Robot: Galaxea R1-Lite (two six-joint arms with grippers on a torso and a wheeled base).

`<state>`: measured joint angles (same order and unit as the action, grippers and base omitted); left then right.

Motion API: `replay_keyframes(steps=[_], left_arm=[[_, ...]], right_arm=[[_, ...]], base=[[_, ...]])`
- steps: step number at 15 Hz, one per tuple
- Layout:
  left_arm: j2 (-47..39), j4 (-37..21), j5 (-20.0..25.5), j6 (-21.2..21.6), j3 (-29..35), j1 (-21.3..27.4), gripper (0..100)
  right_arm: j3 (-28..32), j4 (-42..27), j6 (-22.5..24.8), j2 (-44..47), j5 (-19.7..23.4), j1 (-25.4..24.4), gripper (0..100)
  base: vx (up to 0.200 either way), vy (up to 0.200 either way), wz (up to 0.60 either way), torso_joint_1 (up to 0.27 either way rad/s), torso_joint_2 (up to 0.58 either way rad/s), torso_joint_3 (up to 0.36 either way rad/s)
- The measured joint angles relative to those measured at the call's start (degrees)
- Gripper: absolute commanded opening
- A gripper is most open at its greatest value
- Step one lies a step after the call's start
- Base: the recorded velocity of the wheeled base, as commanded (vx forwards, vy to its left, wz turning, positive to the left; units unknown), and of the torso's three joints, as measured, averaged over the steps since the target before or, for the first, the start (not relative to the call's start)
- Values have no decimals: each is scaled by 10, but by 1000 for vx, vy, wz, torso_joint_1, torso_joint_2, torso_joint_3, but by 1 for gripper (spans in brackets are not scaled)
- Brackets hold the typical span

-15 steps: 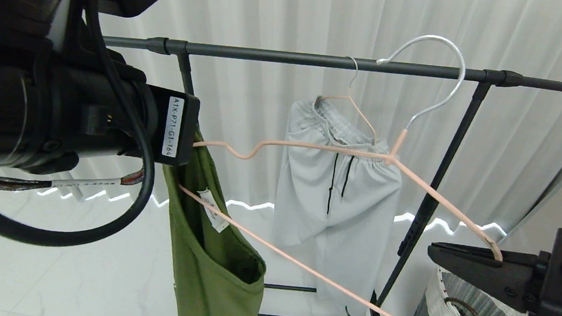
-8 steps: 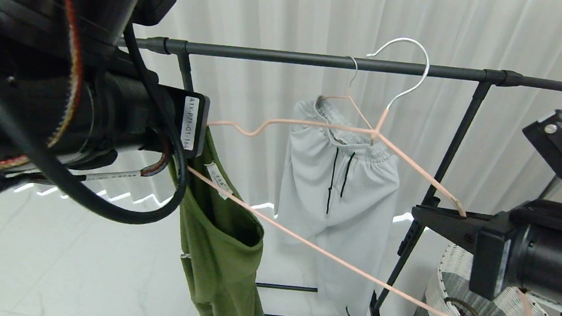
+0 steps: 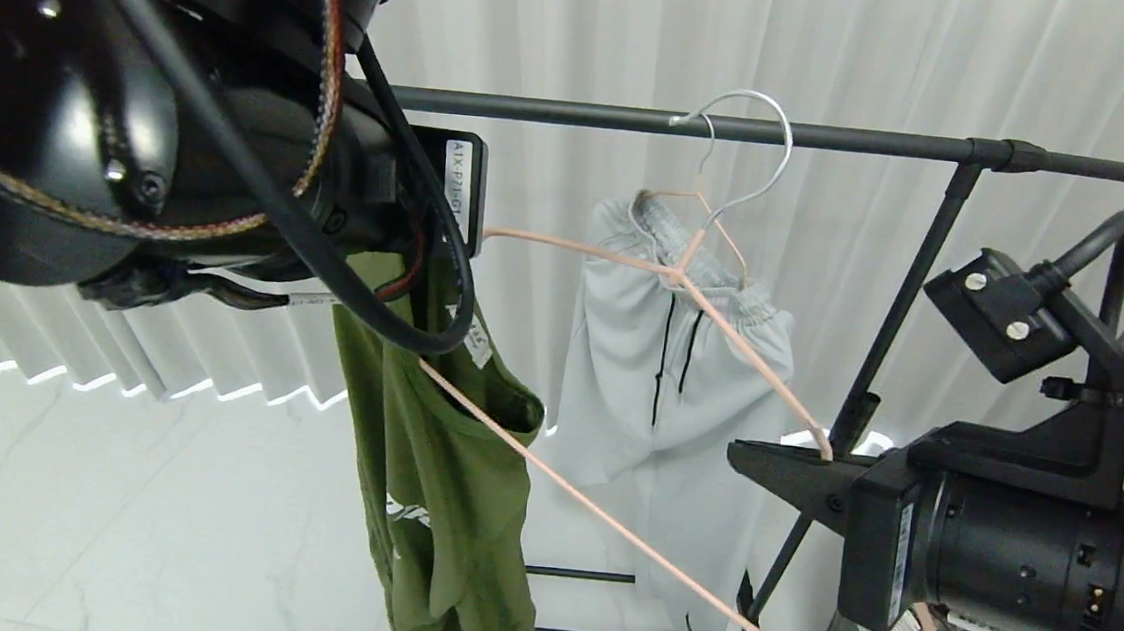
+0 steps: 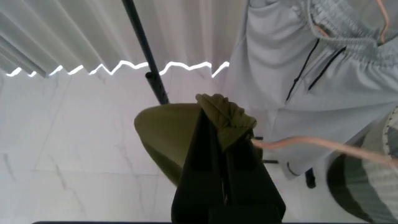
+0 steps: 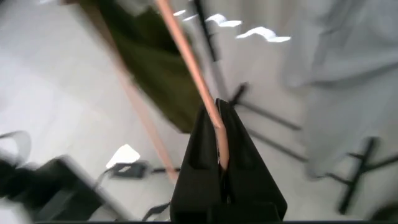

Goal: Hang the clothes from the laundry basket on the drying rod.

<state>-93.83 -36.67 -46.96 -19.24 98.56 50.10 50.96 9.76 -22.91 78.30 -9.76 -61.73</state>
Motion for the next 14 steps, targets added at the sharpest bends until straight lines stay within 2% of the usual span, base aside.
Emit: replay_keyframes(steps=[6,10,14], left_arm=[[-4,-1,0,-22,11,1,0],[5,-4,-1,-19,3,-3,0],[16,-5,-6,-15,-20,-7,0]], right_arm=[[-10,18,0,25,-2,-6,0],[-22,16,-3,24,-72,10,0],[-23,16,-4,23,-116,45,0]], base=[[0,0,0,0,0,0],[0,0,0,0,0,0],[0,0,0,0,0,0]])
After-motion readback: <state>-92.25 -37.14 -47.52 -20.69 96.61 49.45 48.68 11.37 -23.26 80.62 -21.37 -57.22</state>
